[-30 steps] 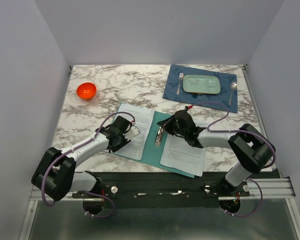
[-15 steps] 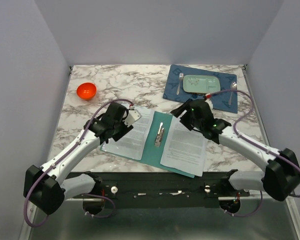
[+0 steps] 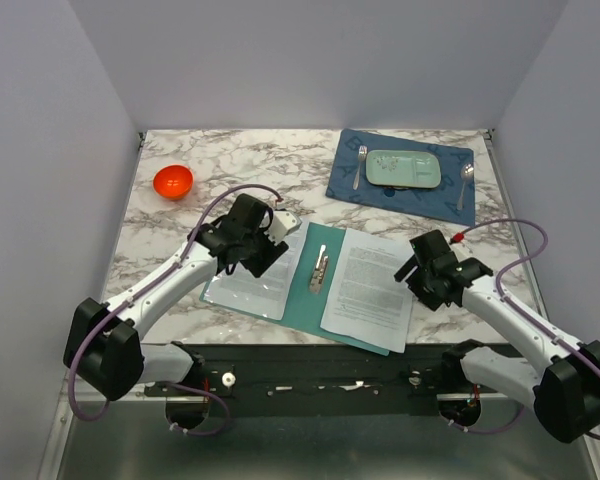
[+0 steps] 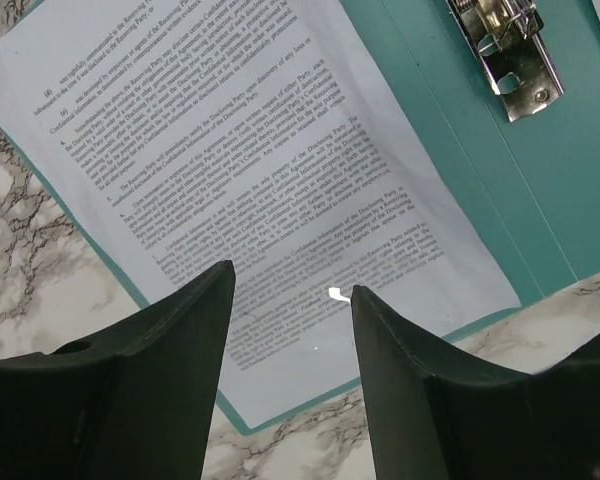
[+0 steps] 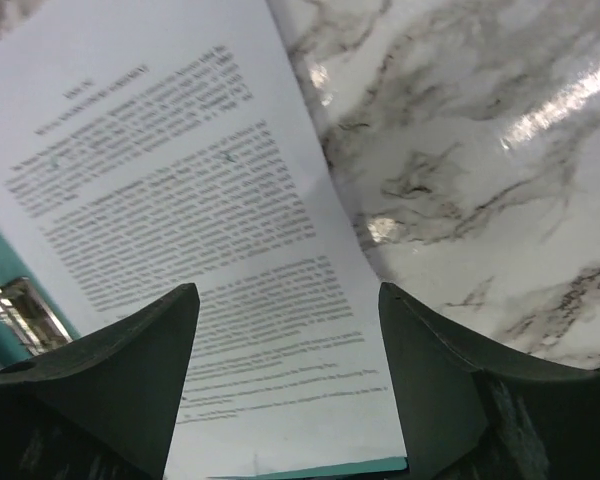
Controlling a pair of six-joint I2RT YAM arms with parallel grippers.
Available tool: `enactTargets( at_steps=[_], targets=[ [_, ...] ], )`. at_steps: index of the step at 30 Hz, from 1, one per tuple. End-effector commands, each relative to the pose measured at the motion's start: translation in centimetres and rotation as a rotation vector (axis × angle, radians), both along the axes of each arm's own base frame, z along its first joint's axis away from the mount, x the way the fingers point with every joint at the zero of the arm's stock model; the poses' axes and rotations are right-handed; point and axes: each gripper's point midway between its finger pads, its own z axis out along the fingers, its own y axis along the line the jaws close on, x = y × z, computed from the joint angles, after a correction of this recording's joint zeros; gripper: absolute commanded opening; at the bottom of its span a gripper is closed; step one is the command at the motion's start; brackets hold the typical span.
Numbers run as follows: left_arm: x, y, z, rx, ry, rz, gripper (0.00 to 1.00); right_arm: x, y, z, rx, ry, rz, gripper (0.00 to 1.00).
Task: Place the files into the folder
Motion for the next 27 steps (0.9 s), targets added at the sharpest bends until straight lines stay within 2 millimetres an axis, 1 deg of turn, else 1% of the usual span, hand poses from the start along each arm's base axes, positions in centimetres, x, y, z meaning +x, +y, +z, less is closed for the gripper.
enactTargets(
  at_steps=[1, 2, 7, 10, 13, 14, 16, 17, 20, 24, 27],
  targets=[
    [0.5, -1.5, -0.6, -0.054, 0.011, -0.009, 0.64, -3.2, -0.3, -2.6, 0.007, 0.130, 0.019, 0.78],
    [0.6, -1.5, -1.0, -0.048, 0.018, -0.008, 0.64, -3.7, -0.4, -3.2, 0.009, 0.142, 0.021, 0.75],
    [0.3, -1.3, -2.0, -0.025, 0.026, -0.010, 0.64, -4.0, -0.1, -4.2, 0.021, 0.153, 0.043, 0.71],
    [0.1, -1.0, -2.2, -0.016, 0.024, -0.008, 0.64, -4.3, -0.1, -5.1, 0.012, 0.171, 0.067, 0.68],
    [0.0, -0.7, -2.2, -0.011, 0.015, -0.003, 0.64, -4.2, 0.3, -5.5, 0.026, 0.165, 0.088, 0.61],
    [0.0, -0.5, -2.2, -0.007, 0.012, 0.000, 0.64, -4.1, 0.4, -5.5, 0.034, 0.162, 0.093, 0.53],
    [-0.3, -0.4, -2.6, -0.001, 0.019, -0.001, 0.64, -3.8, 0.8, -5.4, 0.049, 0.143, 0.104, 0.45],
    [-0.2, -0.3, -2.6, 0.003, 0.016, 0.003, 0.64, -3.8, 1.0, -5.4, 0.059, 0.143, 0.113, 0.31],
    [-0.2, 0.1, -3.2, 0.023, 0.016, 0.011, 0.64, -3.6, 1.4, -5.2, 0.078, 0.120, 0.142, 0.09],
    [-0.5, 0.4, -3.8, 0.036, 0.027, 0.018, 0.64, -3.3, 1.8, -4.7, 0.084, 0.088, 0.196, 0.03],
    [-0.5, 0.4, -3.7, 0.035, 0.023, 0.018, 0.64, -3.2, 2.0, -4.3, 0.080, 0.074, 0.246, 0.00]
  ],
)
